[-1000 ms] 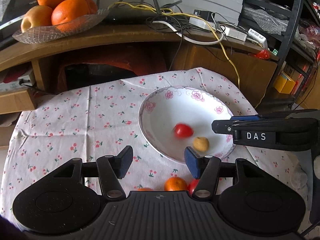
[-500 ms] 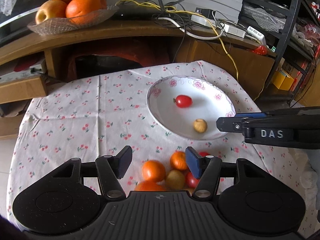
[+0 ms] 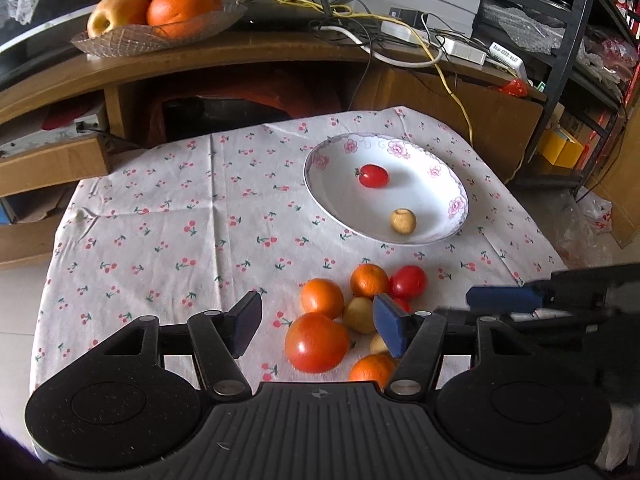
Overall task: Organize fruits
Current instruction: 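Withdraw both tools from the bowl back toward the fruit cluster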
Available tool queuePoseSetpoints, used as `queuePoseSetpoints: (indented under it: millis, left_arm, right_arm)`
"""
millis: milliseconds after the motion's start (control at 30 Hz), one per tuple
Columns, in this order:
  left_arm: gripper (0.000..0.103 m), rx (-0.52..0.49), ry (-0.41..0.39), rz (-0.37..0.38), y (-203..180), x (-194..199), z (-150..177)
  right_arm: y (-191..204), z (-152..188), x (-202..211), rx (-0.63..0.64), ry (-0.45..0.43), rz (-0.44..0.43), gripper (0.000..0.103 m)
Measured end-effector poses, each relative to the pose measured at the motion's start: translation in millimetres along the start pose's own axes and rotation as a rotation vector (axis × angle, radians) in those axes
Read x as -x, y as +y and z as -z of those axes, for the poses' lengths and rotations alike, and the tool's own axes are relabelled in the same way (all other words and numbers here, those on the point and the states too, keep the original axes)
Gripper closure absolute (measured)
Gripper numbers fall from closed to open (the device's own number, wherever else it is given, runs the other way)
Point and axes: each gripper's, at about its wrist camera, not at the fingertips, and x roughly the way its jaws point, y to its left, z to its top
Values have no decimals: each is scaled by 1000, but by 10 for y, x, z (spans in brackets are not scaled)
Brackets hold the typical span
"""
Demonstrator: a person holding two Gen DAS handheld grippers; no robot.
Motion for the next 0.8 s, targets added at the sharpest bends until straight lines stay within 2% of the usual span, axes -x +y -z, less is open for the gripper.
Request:
queuePoseSetpoints:
  millis: [300,433,800]
  left_arm:
    - [34,-41,33,4,166,55,47]
    - [34,-26,29,17,243,94,41]
    - [32,-41,35,43,228,30,37]
  right_arm:
    - [205,175,-76,12,49,-30,66]
    - [321,224,-140,32,61,-40,64]
    - [437,188,-433,44,86,-37,63]
